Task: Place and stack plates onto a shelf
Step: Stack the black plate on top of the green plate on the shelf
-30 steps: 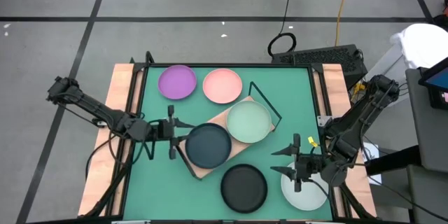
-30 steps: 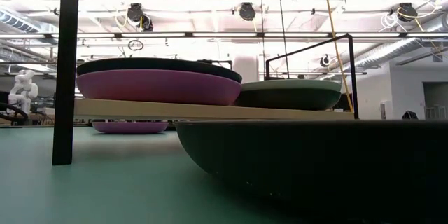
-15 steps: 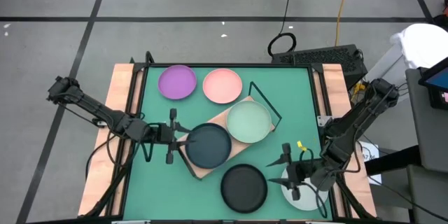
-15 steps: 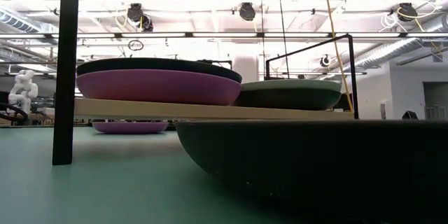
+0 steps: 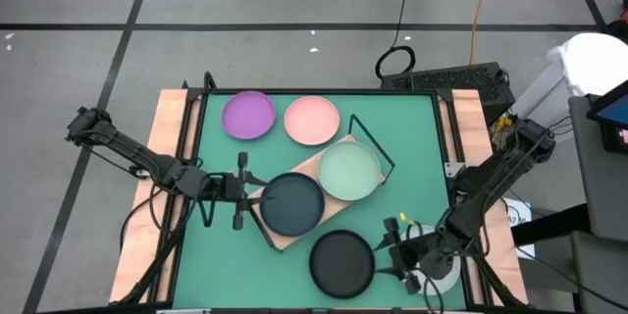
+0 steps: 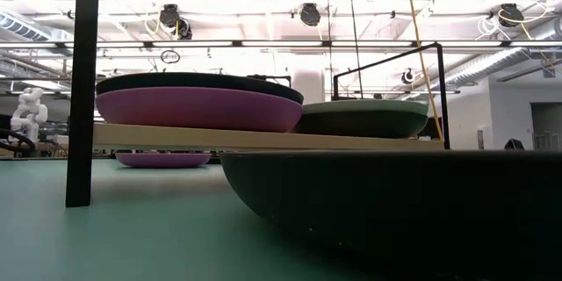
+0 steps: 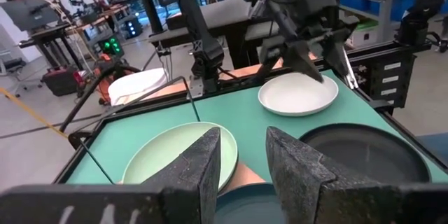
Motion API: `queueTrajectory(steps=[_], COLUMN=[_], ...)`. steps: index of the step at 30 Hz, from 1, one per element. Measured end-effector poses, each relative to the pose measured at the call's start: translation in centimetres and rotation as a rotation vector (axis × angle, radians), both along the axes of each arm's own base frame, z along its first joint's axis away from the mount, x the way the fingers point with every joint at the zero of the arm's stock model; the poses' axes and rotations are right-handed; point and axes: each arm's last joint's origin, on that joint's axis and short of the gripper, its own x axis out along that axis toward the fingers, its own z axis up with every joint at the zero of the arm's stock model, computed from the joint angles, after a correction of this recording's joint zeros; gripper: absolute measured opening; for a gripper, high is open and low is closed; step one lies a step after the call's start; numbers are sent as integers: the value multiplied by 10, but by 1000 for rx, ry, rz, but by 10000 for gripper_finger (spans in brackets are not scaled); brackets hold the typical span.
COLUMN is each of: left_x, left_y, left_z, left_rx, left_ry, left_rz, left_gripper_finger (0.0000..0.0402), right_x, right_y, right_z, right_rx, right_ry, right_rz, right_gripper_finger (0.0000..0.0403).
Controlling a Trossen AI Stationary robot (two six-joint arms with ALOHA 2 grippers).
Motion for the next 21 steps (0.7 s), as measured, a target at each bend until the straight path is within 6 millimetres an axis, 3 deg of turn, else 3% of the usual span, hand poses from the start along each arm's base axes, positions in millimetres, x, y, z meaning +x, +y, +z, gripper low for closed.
queueTrajectory(steps=[9, 21], left_x=[0, 0], left_y=[0, 0], left_z=[0, 0], left_rx=[-2, -11], left_ry=[0, 1], left_rz=[1, 3], left_gripper_finger=[122, 122], right_x=[13, 18], right_y=[7, 7], right_z=[-17, -24], right_rx=[-59, -190], right_ry=[54, 27], right_rz=[114, 192], right_gripper_finger=[208, 207])
